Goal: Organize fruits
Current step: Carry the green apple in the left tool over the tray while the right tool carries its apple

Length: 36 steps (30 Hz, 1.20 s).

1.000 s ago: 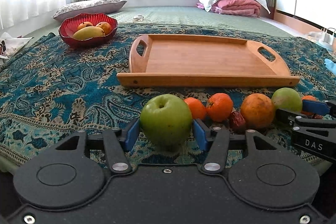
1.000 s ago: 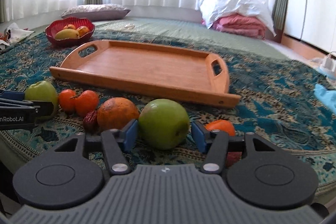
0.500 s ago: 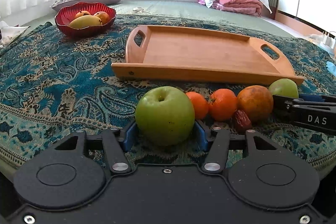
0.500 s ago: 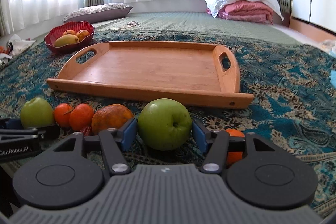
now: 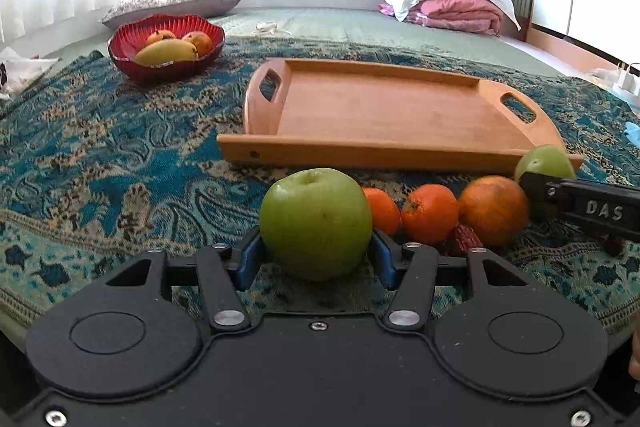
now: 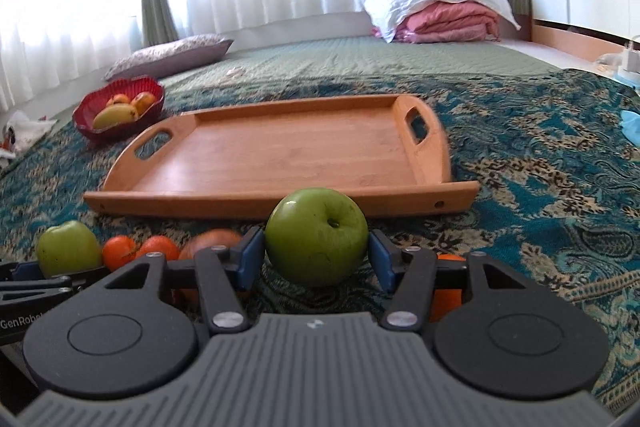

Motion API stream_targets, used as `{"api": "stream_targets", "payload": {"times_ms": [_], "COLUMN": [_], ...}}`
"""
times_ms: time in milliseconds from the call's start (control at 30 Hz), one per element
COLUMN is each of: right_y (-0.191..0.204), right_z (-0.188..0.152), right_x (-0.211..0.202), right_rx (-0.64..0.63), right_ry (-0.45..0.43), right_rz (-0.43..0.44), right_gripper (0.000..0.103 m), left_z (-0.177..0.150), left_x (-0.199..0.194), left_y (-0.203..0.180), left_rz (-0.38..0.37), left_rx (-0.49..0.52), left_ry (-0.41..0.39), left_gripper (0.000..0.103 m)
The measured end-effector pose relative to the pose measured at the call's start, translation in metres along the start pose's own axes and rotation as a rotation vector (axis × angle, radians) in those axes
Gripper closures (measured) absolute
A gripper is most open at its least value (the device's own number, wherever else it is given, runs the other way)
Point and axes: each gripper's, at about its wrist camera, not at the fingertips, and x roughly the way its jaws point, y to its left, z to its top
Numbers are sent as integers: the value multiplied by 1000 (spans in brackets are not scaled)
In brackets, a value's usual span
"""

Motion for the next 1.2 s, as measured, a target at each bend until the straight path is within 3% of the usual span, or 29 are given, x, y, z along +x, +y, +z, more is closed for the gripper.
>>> {"api": "stream_targets", "payload": {"times_ms": [267,667,967,1200], "right_y": [-15,-24,-22,-22], "right_z": [17,16,13,14], "right_x": [-5,-3,-1,2], "right_rx": [41,76,80,79], "right_ry": [-45,-32,-15,-10], "right_rz": [-24,-42,-39,-39], "right_gripper": [44,44,43,43], "left_z": [18,31,36,37], "left_x": [2,25,49,60], "left_y": [2,7,15,20], "left_rz": [15,23,2,-3], "left_rx": [7,-17,-85,-115], "left_ry": [-49,-70,12,24], "left_gripper": [51,54,48,48]}}
